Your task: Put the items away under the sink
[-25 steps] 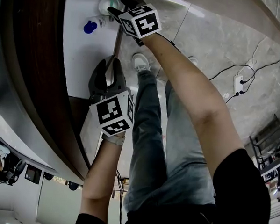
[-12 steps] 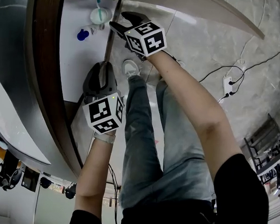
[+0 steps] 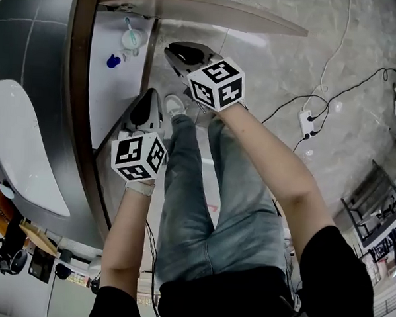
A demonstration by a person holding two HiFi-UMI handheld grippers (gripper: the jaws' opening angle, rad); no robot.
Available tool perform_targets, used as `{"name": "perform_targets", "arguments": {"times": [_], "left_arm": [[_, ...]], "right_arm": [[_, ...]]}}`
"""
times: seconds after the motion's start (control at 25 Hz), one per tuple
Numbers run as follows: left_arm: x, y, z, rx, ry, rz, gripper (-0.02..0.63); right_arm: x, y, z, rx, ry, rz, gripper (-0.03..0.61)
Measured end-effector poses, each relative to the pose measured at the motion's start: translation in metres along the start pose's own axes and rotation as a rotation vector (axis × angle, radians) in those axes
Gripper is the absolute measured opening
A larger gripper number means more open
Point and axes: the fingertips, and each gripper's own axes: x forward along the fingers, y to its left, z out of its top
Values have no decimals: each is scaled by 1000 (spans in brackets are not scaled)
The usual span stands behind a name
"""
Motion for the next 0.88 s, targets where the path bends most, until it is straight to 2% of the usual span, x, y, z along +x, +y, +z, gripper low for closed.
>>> {"name": "perform_targets", "arguments": {"times": [0.28, 0.44, 0.56, 0.72, 0.88], "left_arm": [[-31, -62, 32, 94, -17, -171, 23], [-59, -92, 55, 101, -35, -256, 23], [-83, -110, 75, 137, -38, -269, 23], [-112, -134, 118, 176, -109, -255, 23], [-143, -148, 162, 155, -169, -254, 23]], "right_arm": [[-81, 39, 46, -22, -72, -24, 47], [-129, 62, 77, -16, -110, -42, 44], [-166, 80, 104, -30, -137, -63, 44], [-215, 106, 144, -41, -185, -78, 43], [-256, 133, 178, -69, -225, -99, 43]]}}
